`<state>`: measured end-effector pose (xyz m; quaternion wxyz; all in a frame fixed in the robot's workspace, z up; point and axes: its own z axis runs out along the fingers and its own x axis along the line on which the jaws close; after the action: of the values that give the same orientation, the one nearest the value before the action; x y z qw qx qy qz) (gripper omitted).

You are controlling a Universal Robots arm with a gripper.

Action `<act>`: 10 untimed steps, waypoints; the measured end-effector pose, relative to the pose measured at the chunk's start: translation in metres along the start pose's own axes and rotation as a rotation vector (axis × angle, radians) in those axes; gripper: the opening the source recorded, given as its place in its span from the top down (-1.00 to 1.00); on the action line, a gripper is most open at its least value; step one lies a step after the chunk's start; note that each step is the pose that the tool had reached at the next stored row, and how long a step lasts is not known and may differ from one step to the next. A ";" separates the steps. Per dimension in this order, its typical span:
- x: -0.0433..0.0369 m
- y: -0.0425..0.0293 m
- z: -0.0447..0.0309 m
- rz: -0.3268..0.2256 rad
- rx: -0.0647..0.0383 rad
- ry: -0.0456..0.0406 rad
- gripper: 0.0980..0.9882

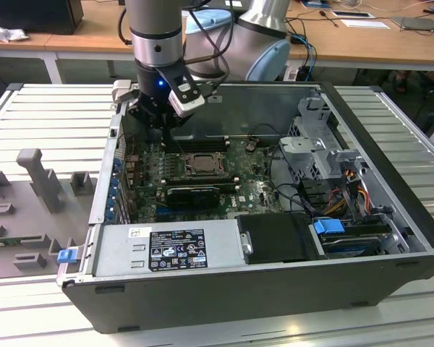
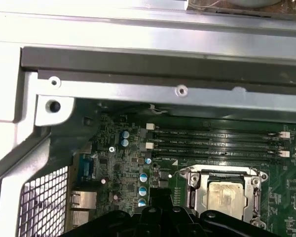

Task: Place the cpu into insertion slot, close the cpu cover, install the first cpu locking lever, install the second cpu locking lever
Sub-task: 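Install the first cpu locking lever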

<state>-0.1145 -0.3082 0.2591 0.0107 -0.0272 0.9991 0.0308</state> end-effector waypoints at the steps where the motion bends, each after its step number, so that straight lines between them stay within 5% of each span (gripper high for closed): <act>1: 0.0006 0.0023 0.0005 0.000 0.000 0.0000 0.98; 6: 0.0009 0.0127 0.0027 0.000 0.000 -0.0001 0.98; 10: 0.0003 0.0137 0.0032 0.000 0.000 -0.0001 0.98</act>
<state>-0.1155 -0.2943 0.2568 0.0107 -0.0274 0.9991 0.0307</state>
